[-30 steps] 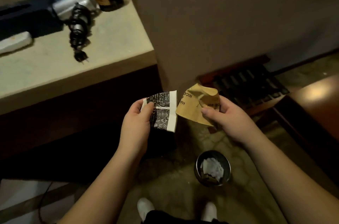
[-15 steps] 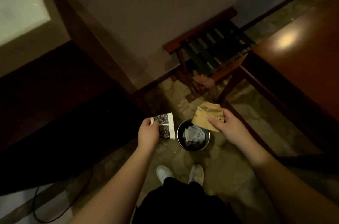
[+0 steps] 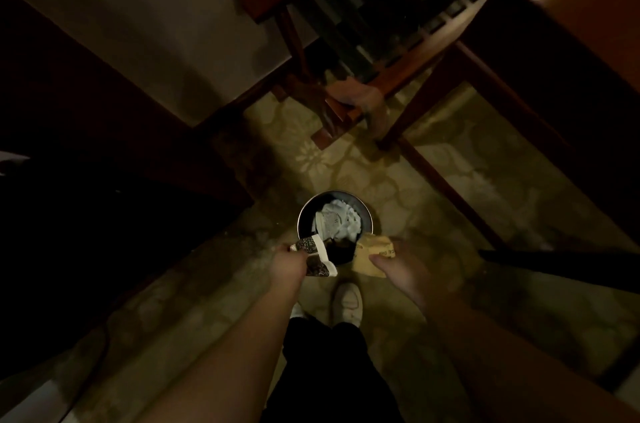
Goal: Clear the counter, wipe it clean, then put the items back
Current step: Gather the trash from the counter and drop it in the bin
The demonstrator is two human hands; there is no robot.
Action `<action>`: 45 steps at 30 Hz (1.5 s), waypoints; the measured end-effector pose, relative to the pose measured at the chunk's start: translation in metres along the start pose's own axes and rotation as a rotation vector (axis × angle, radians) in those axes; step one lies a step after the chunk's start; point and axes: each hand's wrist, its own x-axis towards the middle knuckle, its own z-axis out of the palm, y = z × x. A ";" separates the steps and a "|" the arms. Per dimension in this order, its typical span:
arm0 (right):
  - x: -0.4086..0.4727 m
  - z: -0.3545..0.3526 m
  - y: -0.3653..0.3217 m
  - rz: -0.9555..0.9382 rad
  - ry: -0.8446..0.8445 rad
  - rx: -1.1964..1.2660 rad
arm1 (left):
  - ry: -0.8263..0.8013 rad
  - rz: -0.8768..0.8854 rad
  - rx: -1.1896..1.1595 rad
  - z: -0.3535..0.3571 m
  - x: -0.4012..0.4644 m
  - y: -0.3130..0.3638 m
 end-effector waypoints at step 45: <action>-0.016 0.011 -0.041 -0.196 -0.097 -0.466 | -0.181 0.188 0.323 -0.042 -0.015 0.006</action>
